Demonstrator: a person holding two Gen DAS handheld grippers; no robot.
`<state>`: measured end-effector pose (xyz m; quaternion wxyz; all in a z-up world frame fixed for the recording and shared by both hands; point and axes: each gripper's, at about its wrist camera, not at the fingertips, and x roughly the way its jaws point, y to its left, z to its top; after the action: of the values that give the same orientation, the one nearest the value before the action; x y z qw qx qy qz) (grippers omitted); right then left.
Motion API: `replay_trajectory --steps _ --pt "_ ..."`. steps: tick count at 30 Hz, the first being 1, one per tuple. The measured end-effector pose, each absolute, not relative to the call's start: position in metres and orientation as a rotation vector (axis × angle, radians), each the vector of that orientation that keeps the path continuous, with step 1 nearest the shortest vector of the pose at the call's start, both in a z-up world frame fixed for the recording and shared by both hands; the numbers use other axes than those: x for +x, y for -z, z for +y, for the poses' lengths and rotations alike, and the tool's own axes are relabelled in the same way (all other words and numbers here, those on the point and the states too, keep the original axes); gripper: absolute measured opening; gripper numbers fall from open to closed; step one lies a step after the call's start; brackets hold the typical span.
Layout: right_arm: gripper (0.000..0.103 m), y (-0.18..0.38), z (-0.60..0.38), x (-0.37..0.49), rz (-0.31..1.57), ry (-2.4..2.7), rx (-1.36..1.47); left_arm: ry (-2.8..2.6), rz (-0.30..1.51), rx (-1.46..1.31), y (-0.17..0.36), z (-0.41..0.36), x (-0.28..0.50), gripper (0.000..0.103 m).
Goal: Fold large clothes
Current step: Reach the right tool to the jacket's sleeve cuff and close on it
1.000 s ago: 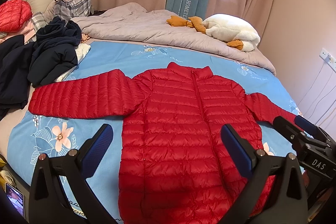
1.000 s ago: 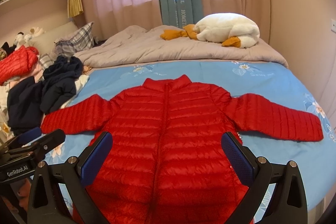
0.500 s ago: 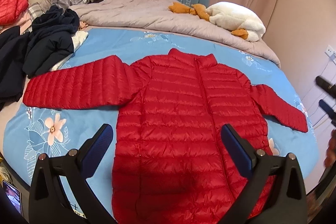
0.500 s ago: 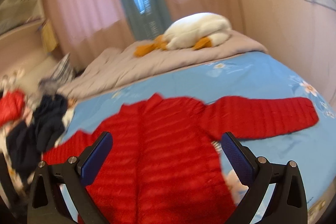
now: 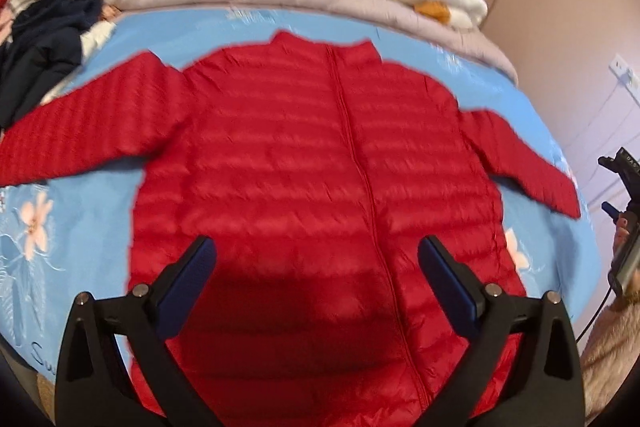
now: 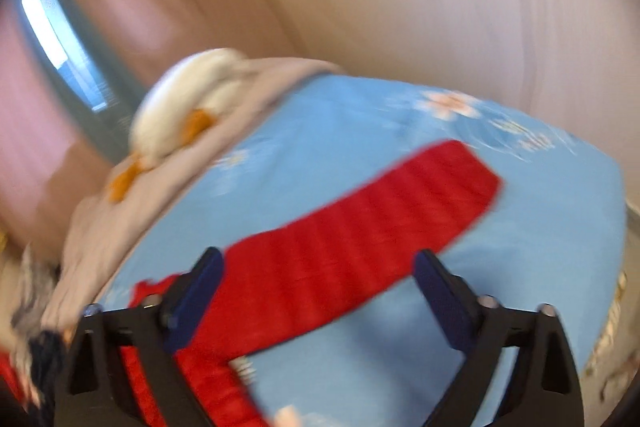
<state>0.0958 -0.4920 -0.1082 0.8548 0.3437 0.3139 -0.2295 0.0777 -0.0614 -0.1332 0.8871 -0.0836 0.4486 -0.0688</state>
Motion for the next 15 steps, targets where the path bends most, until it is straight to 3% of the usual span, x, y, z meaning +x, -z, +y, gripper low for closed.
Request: replay_trajectory --steps 7,10,13,15 --pt "0.083 0.174 -0.564 0.079 0.708 0.615 0.946 0.174 0.970 -0.177 0.148 -0.076 0.086 0.099" --pt "0.072 0.190 -0.575 0.079 0.714 0.599 0.997 0.178 0.977 -0.180 0.151 -0.079 0.088 0.099" --pt "0.071 0.199 -0.584 0.086 0.714 0.586 1.024 0.189 0.977 -0.206 0.150 -0.079 0.090 0.099" --pt "0.064 0.201 -0.585 0.090 0.696 0.553 1.034 0.195 0.978 -0.223 0.150 -0.080 0.092 0.099"
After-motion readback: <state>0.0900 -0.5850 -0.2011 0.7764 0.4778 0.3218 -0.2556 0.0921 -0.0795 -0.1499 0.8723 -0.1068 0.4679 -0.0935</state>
